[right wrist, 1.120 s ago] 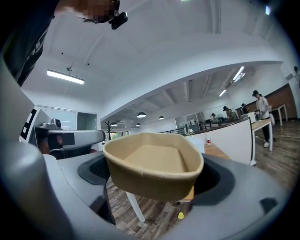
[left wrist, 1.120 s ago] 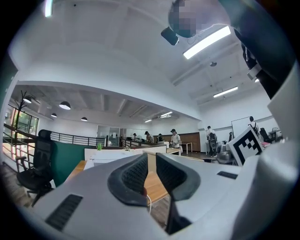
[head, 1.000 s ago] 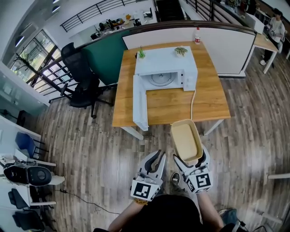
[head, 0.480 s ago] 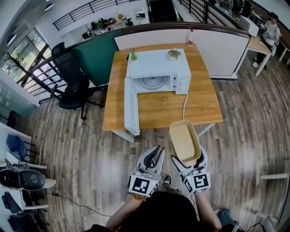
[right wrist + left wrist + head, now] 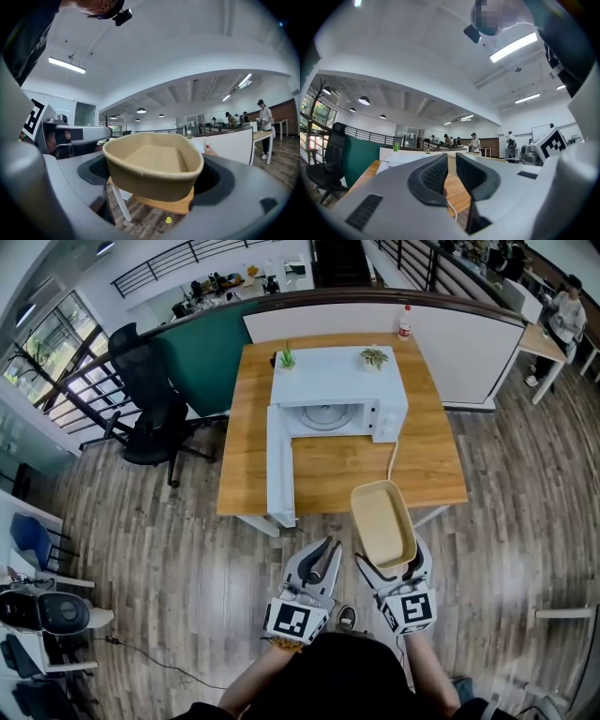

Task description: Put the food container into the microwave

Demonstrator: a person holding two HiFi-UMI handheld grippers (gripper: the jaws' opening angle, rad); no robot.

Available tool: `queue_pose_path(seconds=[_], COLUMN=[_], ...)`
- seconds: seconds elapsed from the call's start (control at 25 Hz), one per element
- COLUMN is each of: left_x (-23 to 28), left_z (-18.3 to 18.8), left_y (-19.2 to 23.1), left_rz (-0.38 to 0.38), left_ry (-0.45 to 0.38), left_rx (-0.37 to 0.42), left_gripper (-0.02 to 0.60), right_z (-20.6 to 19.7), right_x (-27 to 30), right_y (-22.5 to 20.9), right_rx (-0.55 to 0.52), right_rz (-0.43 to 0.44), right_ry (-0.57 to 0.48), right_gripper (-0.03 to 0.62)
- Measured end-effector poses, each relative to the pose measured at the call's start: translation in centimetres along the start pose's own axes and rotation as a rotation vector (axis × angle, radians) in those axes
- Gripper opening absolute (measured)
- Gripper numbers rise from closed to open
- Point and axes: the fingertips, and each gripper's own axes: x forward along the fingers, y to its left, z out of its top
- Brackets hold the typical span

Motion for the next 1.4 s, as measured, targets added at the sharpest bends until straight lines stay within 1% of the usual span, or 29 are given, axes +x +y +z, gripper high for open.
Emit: queue_pose_path(seconds=[0.24,0.44,0.72,0.8,1.0,1.4], left_x=[0.4,1.0,1.9,2.0,2.1,1.2], left_z=[0.4,0.9,1.0,1.2,1.3,0.3], left_y=[3.0,5.6,8.0,8.9,11.4,16.8], left_rz=[0.028,0.045,0.03,0.033,0.03,0.053], left_ry=[-0.015,-0.042,-0.069,-0.077,-0.091,-0.064], left_rx=[-0.02,-0.036,-0.067,-0.08,-0.081,-0.105], left_gripper=[0.071,0.071,0.071,0.071,0.071,0.067], right_z=[1.0,2.2,3.8,4.1,4.0,3.8], right_x=[2.8,4.8,6.6,7.3,9.3,13.7], right_y=[0.5,1.5,2.2,2.5,3.1,5.0], right_rx=[-0.032,-0.056,-0.098,-0.107,-0.118,-0.109], right_rz=[0.014,0.029,0.009,0.004,-0.011,-0.035], right_ry=[0.004,0.001,-0.038,-0.038,-0.02,-0.001], right_gripper=[0.532,0.532,0.532,0.532,0.532,0.532])
